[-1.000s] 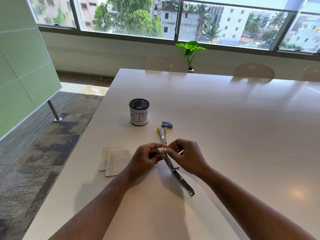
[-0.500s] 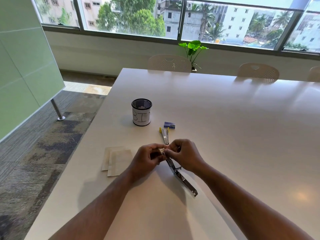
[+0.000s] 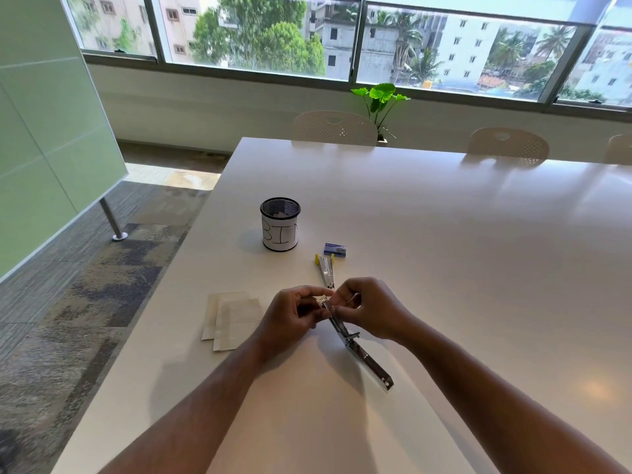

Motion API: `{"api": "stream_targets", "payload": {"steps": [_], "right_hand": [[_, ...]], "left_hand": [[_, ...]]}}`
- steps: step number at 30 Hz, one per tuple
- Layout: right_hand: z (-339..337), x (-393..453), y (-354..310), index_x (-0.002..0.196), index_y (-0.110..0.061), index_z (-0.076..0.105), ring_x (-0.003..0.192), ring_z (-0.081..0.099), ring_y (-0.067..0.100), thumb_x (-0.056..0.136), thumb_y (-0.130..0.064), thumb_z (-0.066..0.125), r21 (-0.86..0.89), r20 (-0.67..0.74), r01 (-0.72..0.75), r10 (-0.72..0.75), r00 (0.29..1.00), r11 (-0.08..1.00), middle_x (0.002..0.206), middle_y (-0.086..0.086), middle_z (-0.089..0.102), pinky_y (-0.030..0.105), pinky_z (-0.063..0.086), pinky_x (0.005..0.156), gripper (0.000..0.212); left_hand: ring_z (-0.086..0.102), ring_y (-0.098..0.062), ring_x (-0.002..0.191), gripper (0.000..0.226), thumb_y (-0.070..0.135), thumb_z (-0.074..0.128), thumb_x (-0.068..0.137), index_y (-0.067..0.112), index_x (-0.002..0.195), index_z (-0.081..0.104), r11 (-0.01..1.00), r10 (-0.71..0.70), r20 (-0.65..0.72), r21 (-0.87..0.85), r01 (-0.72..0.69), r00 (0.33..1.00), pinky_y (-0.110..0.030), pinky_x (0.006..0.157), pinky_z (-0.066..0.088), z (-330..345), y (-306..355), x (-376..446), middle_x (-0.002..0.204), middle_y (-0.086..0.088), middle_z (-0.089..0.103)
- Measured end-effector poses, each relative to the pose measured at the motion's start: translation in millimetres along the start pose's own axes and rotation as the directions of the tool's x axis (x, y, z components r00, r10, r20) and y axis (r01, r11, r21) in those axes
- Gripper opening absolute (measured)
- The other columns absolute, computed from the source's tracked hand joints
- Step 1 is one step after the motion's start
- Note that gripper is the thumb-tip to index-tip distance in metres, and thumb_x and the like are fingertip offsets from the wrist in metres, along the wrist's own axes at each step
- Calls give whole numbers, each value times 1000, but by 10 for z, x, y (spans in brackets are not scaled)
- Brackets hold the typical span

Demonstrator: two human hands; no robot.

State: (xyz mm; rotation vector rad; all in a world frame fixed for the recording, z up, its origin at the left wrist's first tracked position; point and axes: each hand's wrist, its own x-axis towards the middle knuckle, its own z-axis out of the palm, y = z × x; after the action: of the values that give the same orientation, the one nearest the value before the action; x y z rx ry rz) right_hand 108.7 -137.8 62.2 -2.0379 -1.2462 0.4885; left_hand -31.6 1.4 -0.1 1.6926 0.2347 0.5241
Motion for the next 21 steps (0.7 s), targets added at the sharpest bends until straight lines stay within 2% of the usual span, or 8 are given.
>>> {"api": "stream_targets", "payload": {"steps": [4, 7, 9, 12, 14, 17, 19, 21], "right_hand": [[-14, -88, 18, 89, -21, 76, 68, 61, 8, 83, -8, 80, 3, 8, 4, -4, 1000, 1000, 81, -6, 73, 24, 53, 66, 16], [-14, -132, 21, 89, -24, 73, 69, 64, 9, 83, -4, 77, -4, 33, 7, -7, 999, 1000, 83, -5, 73, 26, 57, 69, 21], [-13, -153, 41, 91, -23, 73, 71, 68, 17, 84, -4, 78, 2, 36, -3, 3, 999, 1000, 86, -1, 76, 32, 59, 73, 21], [-34, -191, 81, 96, -17, 73, 78, 74, 23, 88, -6, 79, 201, 13, -107, 106, 994, 974, 92, 8, 77, 36, 63, 74, 15], [-34, -229, 102, 102, -9, 72, 76, 73, 19, 94, -7, 74, 407, 26, -221, 230, 973, 886, 93, 14, 75, 36, 63, 74, 9], [-5, -292, 114, 109, 1, 71, 66, 66, 13, 100, -9, 64, 616, 136, -356, 351, 927, 702, 90, 16, 73, 23, 60, 65, 15], [-19, -323, 108, 110, 1, 73, 65, 62, 11, 101, -16, 63, 603, 180, -397, 367, 912, 691, 87, 13, 72, 20, 56, 62, 21], [-62, -334, 108, 108, -3, 76, 69, 59, 15, 103, -25, 62, 487, 217, -416, 355, 909, 768, 86, 11, 70, 23, 48, 63, 26]], "left_hand": [[57, -7, 71, 35, 10, 77, 91, 28, 121, 73, 1000, -20, -4, 20, 20, 1000, -27, 67, 53, 1, -25, 6, 78, 2, 76], [58, -8, 72, 35, 9, 76, 92, 27, 122, 73, 999, -17, -4, 27, 17, 1000, -26, 68, 53, 0, -16, 1, 79, 1, 76], [60, -7, 72, 35, 9, 75, 92, 26, 122, 72, 999, -13, -4, 29, 13, 1000, -24, 69, 53, -2, -5, -12, 82, -2, 77], [60, -8, 71, 34, 6, 75, 92, 23, 121, 71, 1000, -4, -2, 27, 4, 1000, -24, 69, 54, -2, 20, -32, 82, -7, 77], [61, -10, 70, 33, 2, 75, 92, 21, 118, 71, 1000, -5, -16, 18, 5, 1000, -26, 69, 55, -1, 36, -30, 83, -11, 77], [61, -12, 68, 30, -2, 75, 90, 17, 113, 70, 1000, -6, -26, 17, 6, 1000, -27, 68, 55, -2, 45, -20, 81, -12, 76], [60, -13, 67, 29, -2, 75, 90, 16, 112, 70, 1000, -1, -27, 8, 2, 1000, -26, 68, 54, -5, 46, -19, 79, -10, 76], [61, -16, 70, 28, -2, 74, 90, 13, 113, 68, 1000, -1, -39, -27, 0, 999, -28, 71, 55, -13, 48, -13, 85, -15, 77]]}}
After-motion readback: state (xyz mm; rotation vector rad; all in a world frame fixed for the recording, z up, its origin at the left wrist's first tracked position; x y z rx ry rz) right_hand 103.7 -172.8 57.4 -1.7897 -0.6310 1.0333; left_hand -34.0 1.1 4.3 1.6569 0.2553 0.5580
